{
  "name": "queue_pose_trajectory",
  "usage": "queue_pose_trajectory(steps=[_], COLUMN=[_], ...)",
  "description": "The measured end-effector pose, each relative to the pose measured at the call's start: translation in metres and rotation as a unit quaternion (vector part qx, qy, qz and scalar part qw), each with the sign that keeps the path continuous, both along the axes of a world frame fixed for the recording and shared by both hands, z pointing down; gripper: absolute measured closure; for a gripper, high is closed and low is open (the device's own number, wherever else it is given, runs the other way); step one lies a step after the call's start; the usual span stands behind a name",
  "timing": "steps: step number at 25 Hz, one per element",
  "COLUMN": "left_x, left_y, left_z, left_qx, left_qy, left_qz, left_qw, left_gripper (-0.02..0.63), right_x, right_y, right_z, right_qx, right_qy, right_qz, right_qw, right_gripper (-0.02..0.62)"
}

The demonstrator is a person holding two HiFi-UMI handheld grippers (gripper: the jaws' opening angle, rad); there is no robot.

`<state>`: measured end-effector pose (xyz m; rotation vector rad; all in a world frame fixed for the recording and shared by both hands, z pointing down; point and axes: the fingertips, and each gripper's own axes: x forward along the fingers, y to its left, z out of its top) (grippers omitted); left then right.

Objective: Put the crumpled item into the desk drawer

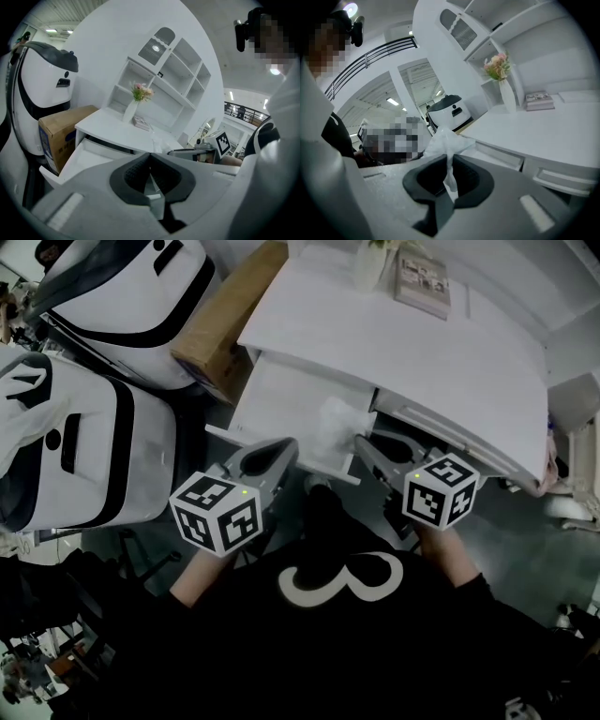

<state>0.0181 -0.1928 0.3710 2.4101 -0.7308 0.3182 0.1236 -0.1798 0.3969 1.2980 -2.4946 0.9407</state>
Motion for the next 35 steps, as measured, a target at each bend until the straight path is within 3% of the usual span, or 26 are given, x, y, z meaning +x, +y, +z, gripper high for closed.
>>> queue_pose_trajectory(steps=[15, 35], left_x=[-0.02, -0.04], left_y=[-0.078, -0.109], left_z=[0.05, 0.1], left_qx=[-0.049, -0.1], left_qy=[-0.021, -0.041], left_qz=[-0.08, -0.128], left_qw=[0.9953, 0.9858], left_gripper=[0.595, 0.595], right_x=[-0.017, -0.027], right_y=[-0.094, -0.137], right_z=[0.07, 0.179], right_qx=[-0.062, -0.153], right_qy=[0.031, 0.084], right_qz=[-0.059, -0.103], right_qw=[0.996, 0.979], right_gripper=[0.557, 0.555])
